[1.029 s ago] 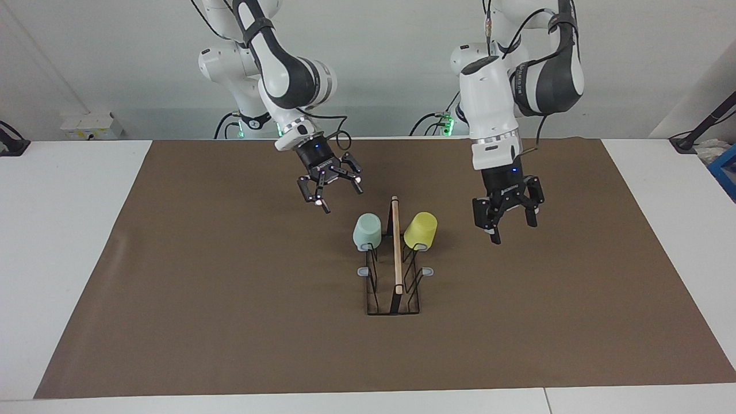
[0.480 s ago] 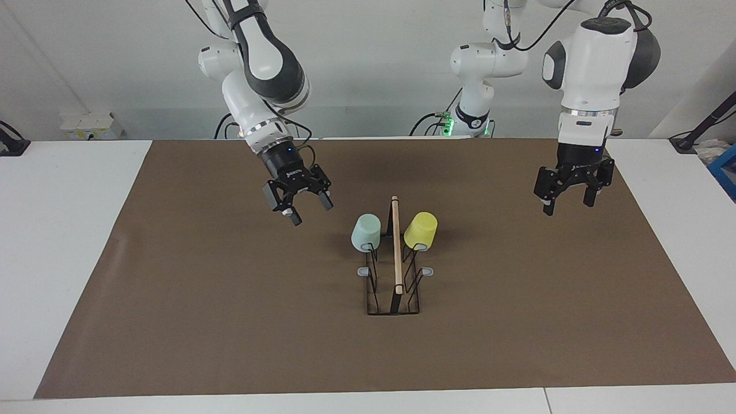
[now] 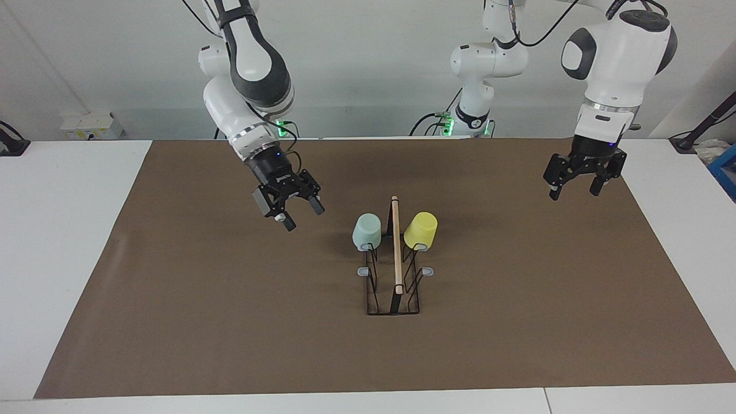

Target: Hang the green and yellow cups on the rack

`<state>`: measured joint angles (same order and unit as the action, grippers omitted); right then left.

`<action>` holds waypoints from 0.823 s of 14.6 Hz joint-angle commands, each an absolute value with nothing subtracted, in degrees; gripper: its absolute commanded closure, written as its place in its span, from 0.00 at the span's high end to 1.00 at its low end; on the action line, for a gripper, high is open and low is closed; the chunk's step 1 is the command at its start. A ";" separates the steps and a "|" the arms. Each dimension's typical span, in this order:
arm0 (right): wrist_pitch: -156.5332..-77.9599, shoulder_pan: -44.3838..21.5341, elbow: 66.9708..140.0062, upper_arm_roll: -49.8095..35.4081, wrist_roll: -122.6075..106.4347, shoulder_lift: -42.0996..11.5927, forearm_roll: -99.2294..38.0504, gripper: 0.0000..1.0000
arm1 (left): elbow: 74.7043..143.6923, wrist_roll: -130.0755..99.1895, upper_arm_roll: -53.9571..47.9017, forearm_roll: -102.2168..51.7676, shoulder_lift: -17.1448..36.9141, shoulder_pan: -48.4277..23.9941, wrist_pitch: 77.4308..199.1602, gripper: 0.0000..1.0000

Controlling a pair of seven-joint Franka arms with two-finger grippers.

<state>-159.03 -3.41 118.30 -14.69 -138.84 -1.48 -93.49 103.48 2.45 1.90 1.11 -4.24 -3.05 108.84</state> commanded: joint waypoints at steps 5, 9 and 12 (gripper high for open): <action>-136.27 8.24 115.24 -14.68 -122.72 -1.41 -69.04 1.00 | 98.18 5.88 3.96 -2.64 -3.61 -3.78 100.03 1.00; -123.78 15.54 112.77 -14.68 -115.69 -1.49 -59.88 1.00 | 97.12 7.99 3.96 -2.64 -2.90 -3.16 99.14 1.00; -115.52 19.41 108.03 -14.68 -108.48 -2.20 -48.81 1.00 | 97.38 8.26 3.96 -2.64 -3.08 -2.99 98.26 1.00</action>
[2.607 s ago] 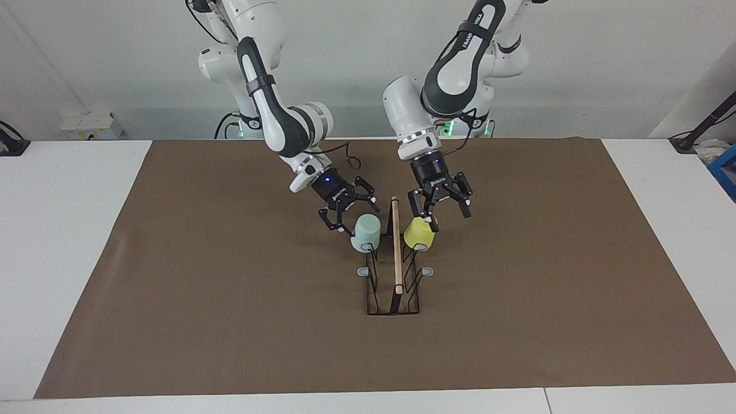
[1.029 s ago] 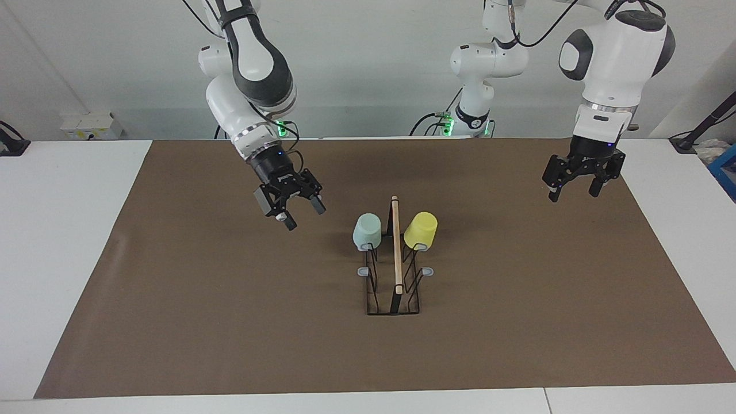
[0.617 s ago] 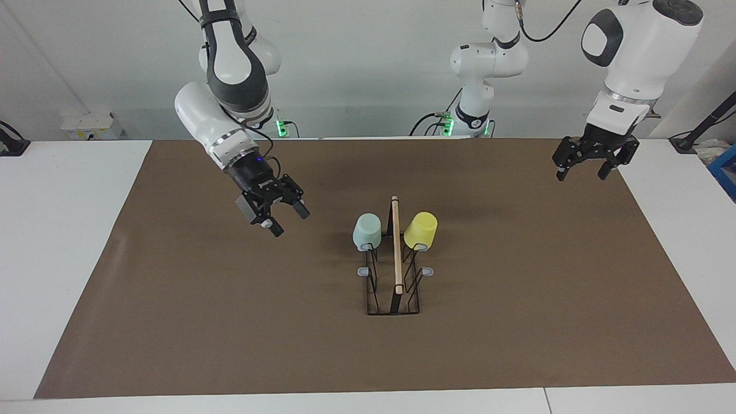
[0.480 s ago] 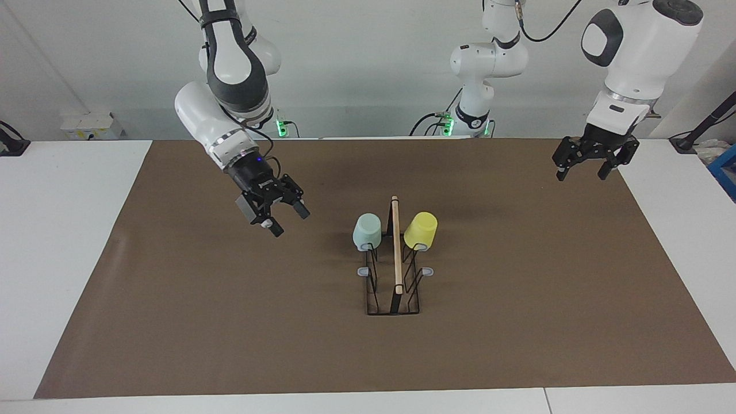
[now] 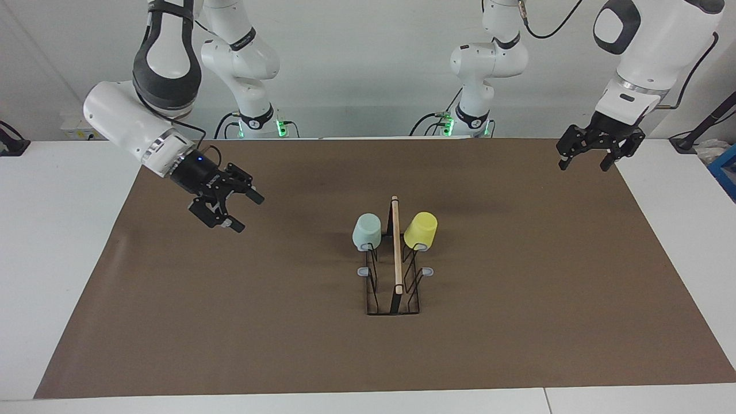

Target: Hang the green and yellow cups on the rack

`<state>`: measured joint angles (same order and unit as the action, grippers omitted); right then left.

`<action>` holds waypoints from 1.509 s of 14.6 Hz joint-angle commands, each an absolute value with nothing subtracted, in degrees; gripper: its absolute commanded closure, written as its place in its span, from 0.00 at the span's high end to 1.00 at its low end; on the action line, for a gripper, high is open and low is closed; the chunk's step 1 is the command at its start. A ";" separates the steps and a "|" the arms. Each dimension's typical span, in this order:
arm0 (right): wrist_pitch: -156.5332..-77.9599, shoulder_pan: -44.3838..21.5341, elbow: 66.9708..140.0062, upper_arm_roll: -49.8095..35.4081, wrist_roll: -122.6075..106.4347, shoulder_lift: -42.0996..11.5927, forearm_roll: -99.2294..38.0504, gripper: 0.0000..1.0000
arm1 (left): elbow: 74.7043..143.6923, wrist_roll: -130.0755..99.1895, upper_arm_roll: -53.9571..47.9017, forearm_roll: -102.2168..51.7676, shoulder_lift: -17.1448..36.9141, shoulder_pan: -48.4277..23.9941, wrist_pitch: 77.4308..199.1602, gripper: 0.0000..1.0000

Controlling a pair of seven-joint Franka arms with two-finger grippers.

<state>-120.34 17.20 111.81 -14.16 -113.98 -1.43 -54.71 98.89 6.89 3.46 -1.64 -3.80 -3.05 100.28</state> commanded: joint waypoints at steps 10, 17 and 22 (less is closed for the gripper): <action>-90.63 20.66 93.43 -14.76 -78.52 -1.32 -19.01 1.00 | 98.70 7.65 3.78 -2.55 -3.69 -1.93 98.17 1.00; -86.93 19.08 91.58 -15.64 -58.55 -0.97 -6.78 1.00 | 98.70 7.47 3.78 -2.55 -3.69 -1.85 98.44 1.00; -85.61 13.11 91.67 -15.64 -39.77 -0.79 -2.38 1.00 | 96.95 7.73 3.78 -1.67 -2.90 -3.95 96.95 1.00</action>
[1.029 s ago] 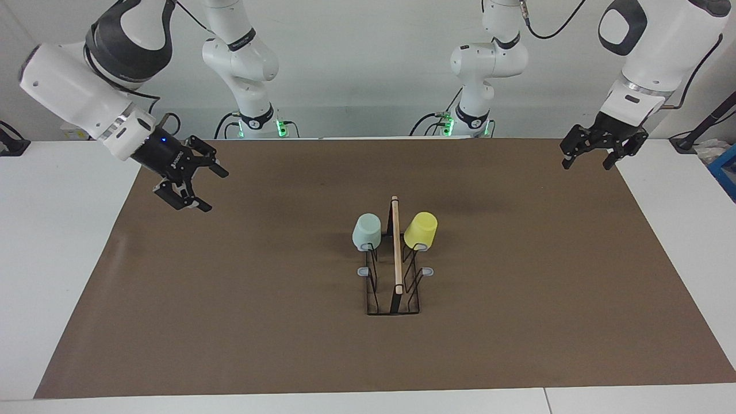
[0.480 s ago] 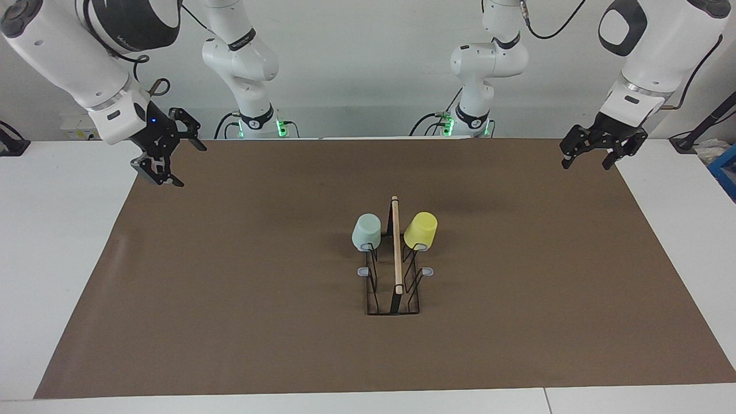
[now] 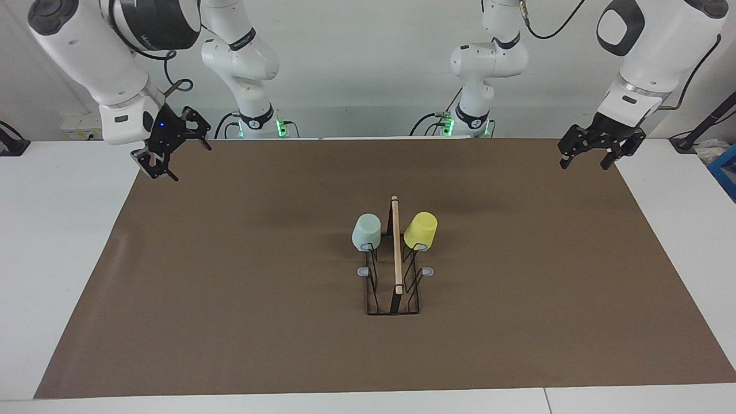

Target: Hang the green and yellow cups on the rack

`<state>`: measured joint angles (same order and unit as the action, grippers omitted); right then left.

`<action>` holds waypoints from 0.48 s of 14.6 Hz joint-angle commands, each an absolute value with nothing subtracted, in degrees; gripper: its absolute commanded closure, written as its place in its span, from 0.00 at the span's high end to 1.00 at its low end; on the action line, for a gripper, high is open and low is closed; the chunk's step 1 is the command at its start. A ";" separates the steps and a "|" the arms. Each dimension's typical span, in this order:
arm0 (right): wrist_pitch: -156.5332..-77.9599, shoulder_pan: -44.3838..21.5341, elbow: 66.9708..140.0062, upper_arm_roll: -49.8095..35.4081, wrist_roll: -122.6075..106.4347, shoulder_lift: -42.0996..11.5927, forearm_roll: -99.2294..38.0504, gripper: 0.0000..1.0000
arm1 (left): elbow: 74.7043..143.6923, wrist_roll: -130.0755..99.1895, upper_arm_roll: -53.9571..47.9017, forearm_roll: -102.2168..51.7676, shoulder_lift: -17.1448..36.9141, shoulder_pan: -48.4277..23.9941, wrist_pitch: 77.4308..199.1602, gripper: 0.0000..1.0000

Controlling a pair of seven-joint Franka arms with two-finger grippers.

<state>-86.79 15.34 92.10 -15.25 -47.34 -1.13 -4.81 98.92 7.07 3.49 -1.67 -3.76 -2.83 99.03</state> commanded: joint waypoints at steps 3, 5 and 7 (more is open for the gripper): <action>-86.04 10.29 91.85 -15.64 -25.97 -0.70 -2.81 1.00 | 95.63 7.73 4.04 -1.67 -2.64 -5.27 95.89 1.00; -86.13 10.20 91.84 -15.47 -22.95 -0.70 -5.00 1.00 | 95.19 7.82 7.19 -1.58 -2.37 -7.89 95.54 1.00; -87.27 10.20 92.55 -15.47 -22.85 -0.35 -5.45 1.00 | 93.00 8.00 9.22 -0.88 -1.41 -9.40 93.53 1.00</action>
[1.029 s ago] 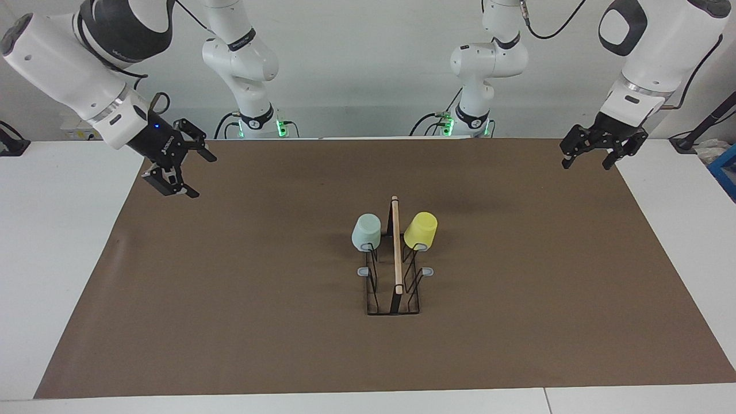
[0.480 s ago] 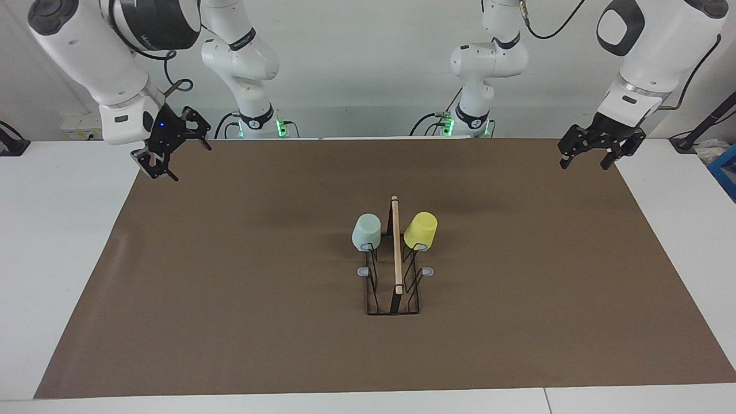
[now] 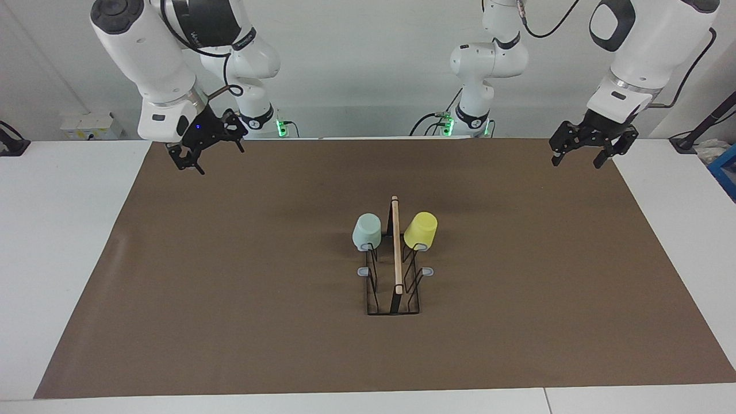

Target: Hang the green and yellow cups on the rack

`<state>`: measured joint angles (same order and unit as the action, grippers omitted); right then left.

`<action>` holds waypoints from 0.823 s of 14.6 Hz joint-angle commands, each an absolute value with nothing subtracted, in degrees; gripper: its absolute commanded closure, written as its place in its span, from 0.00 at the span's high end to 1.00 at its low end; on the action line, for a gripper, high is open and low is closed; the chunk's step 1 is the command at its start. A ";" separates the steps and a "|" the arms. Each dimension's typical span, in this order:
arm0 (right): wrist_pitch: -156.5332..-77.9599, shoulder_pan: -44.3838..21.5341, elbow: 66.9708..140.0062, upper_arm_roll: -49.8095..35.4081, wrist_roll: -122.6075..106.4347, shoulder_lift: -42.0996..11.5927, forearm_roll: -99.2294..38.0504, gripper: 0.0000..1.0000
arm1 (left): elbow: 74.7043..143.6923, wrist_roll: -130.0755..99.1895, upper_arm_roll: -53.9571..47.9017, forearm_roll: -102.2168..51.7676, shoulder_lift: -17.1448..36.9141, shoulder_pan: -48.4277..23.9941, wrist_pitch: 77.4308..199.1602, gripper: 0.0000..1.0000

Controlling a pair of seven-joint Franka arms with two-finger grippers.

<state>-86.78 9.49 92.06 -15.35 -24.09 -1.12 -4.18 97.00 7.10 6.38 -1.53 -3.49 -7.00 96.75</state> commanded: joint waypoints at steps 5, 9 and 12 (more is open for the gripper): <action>-89.02 10.99 92.98 -15.29 -23.73 -0.26 -5.36 1.00 | 91.32 8.09 8.79 -0.79 -0.62 -8.79 92.02 1.00; -93.95 10.28 92.29 -14.59 -22.85 -0.96 -5.36 1.00 | 92.19 8.17 8.61 -1.05 -0.97 -8.53 92.55 1.00; -93.34 5.04 91.94 -8.03 -22.24 -0.97 -4.31 1.00 | 92.37 8.09 8.53 -1.05 -1.14 -8.44 92.73 1.00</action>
<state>-93.31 8.90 92.08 -12.53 -23.34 -1.16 -4.19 93.24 7.48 8.03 -1.44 -1.40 -7.92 93.63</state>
